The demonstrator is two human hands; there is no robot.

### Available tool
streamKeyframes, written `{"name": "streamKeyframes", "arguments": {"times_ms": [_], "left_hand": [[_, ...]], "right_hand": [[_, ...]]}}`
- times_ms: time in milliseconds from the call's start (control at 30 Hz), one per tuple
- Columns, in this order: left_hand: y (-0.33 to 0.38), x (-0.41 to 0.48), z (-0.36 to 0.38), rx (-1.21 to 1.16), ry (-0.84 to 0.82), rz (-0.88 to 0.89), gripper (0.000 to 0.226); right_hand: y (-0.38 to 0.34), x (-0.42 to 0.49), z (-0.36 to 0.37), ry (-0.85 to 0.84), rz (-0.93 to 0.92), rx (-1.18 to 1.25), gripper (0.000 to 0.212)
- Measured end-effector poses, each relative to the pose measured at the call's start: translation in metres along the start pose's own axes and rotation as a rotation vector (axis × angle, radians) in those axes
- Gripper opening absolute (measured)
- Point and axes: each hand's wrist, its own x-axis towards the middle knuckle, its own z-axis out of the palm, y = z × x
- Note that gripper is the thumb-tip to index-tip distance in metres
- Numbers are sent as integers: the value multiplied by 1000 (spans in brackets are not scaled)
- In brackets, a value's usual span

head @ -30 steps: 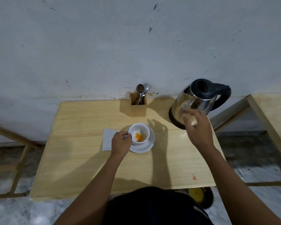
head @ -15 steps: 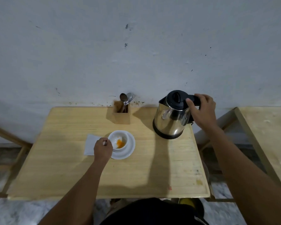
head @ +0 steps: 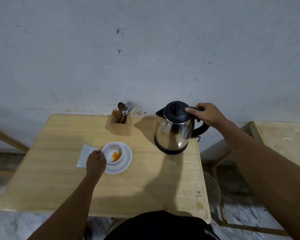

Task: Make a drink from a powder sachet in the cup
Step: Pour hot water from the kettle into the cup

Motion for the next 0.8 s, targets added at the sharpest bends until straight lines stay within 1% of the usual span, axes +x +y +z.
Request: {"name": "streamKeyframes", "arguments": {"times_ms": [67,200,333,533,700,800], "left_hand": [[3,-2,1,4,6,-6,21],[8,-6,0,20,2,-8,23],[9,-6,-2,17,4,-14,24],[7,-4,-6,-2,-50,-55,23],[1,0,-11,-5,-87,-39,24],[2,1,-13,-1,-108,-24,16]], "right_hand": [[3,5,-1,-31,25,-15,72],[4,10,-2,-44,32,-11,73],[12,12,2,6,-21,44,73],[16,5,11,116,-60,110,73],[7,-2,16,137,-69,116,73],[-8,-8,15,147,-91,105,70]]}}
